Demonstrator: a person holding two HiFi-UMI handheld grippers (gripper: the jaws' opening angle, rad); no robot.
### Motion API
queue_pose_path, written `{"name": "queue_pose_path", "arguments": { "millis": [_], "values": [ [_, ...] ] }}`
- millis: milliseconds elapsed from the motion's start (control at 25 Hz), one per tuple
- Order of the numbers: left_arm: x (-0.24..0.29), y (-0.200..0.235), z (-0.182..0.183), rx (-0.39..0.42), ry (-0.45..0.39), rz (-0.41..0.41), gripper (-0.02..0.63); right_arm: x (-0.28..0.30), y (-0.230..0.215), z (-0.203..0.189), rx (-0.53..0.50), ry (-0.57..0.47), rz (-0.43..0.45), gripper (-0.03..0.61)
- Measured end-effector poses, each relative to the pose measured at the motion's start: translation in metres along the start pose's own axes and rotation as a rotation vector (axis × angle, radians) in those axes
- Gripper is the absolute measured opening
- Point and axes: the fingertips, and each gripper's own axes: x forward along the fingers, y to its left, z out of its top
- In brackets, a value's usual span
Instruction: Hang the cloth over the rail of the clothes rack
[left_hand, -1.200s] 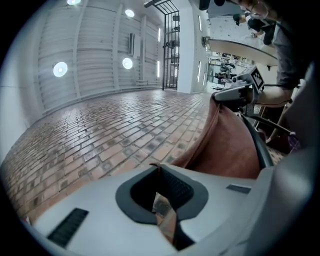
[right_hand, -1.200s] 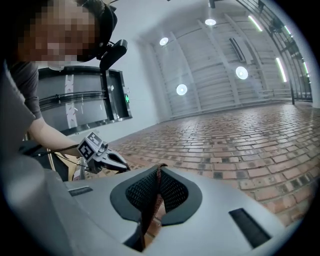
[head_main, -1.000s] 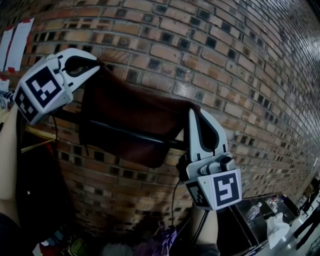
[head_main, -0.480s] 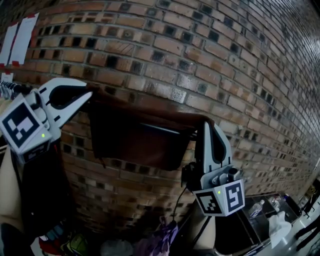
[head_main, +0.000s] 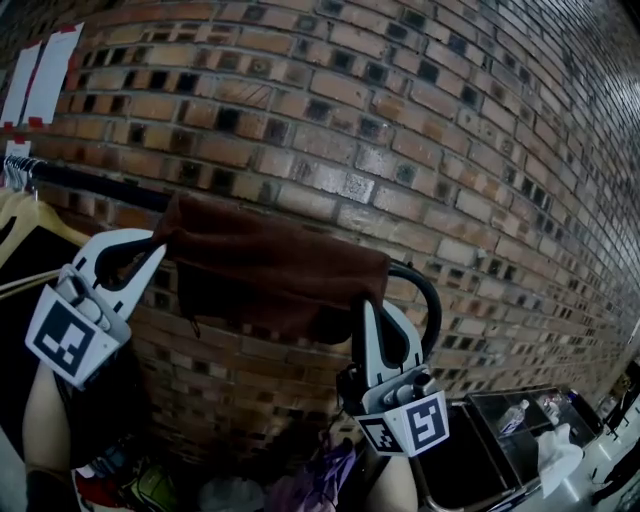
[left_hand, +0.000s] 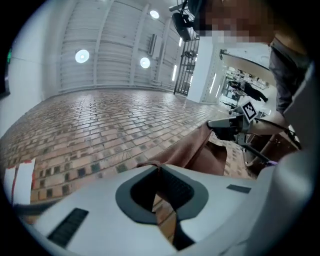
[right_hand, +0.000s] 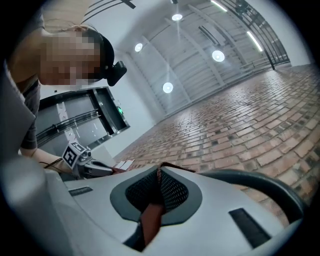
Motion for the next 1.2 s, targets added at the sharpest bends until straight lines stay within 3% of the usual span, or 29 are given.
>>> {"name": "queue_pose_path", "arguments": {
  "millis": [160,320,760,920,1040,1200],
  "values": [
    [-0.009,-0.007,-0.023,-0.152,-0.008,0.008,0.025,-0.012,0.007,-0.023,0.019,0.031,-0.034,0.021],
    [-0.012,-0.019,-0.037,-0.221,-0.004,-0.002,0.025,-0.027,0.008,-0.039,0.014,0.049,-0.084,0.023],
    [-0.016,-0.029,-0.064,-0.225,-0.011,0.023,0.034,-0.03,0.019,-0.05,-0.015,0.058,-0.12,0.025],
    [-0.017,-0.034,-0.067,-0.225,-0.019,0.014,0.034,-0.041,0.015,-0.064,-0.022,0.114,-0.148,0.025],
    [-0.02,-0.033,-0.07,-0.244,-0.028,0.031,0.069,-0.044,0.013,-0.066,-0.01,0.125,-0.167,0.035],
    [-0.027,-0.032,-0.078,-0.275,-0.007,0.059,0.221,-0.053,0.005,-0.066,0.014,0.135,-0.212,0.084]
  ]
}}
